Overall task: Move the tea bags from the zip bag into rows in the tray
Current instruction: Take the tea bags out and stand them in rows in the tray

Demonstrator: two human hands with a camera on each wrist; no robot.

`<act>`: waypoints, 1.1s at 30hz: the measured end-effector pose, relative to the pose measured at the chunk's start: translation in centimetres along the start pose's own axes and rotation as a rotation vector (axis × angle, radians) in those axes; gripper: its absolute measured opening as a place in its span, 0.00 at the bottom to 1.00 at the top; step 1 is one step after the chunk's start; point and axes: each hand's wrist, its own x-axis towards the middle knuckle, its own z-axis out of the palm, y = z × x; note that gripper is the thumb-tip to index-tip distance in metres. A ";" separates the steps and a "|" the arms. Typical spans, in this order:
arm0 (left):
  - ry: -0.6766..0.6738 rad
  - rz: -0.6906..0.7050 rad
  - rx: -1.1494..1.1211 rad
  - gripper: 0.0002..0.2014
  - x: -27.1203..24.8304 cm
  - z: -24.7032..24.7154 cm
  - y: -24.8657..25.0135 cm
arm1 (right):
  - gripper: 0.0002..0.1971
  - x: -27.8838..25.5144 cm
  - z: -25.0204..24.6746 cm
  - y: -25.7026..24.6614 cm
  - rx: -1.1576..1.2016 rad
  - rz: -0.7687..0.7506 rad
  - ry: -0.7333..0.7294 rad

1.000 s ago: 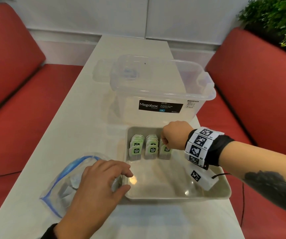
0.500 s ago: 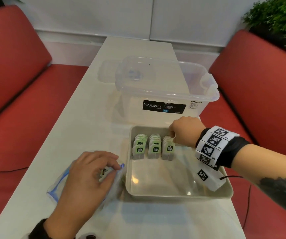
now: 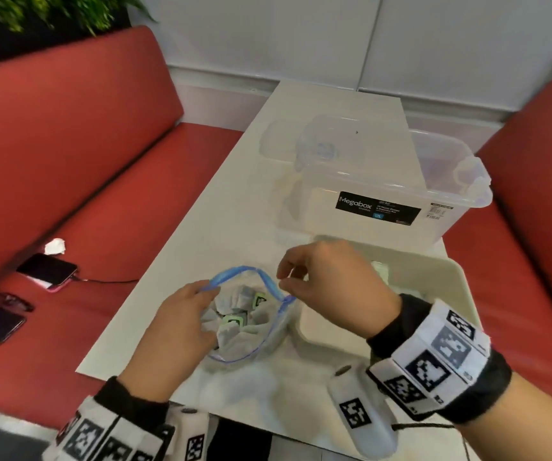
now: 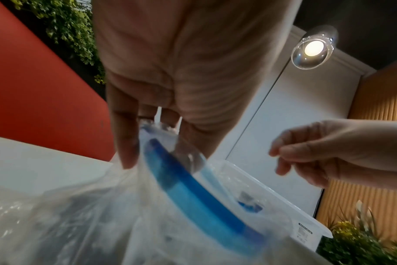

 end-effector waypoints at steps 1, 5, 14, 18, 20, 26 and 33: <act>0.026 0.033 -0.024 0.32 -0.4 0.1 0.1 | 0.07 0.0 1.0 -0.8 0.024 -0.027 -0.019; 0.061 0.001 -0.029 0.37 -2.2 1.0 0.2 | 0.13 0.4 5.5 -2.8 -0.067 -0.121 -0.140; 0.084 0.007 -0.083 0.37 -2.2 1.8 -0.6 | 0.18 3.2 9.8 -4.9 -0.358 -0.121 -0.327; 0.113 0.063 -0.103 0.37 -2.0 1.6 -0.5 | 0.16 4.2 9.9 -5.0 -0.409 -0.099 -0.347; 0.103 0.063 -0.112 0.38 -1.9 1.5 -0.7 | 0.15 4.5 9.8 -5.0 -0.419 -0.104 -0.343; 0.091 0.023 -0.102 0.39 -1.2 1.7 -1.5 | 0.14 4.1 9.6 -4.4 -0.431 -0.151 -0.241; 0.084 -0.057 -0.048 0.37 -0.7 1.1 -1.4 | 0.12 3.4 7.6 -4.0 -0.393 -0.200 -0.198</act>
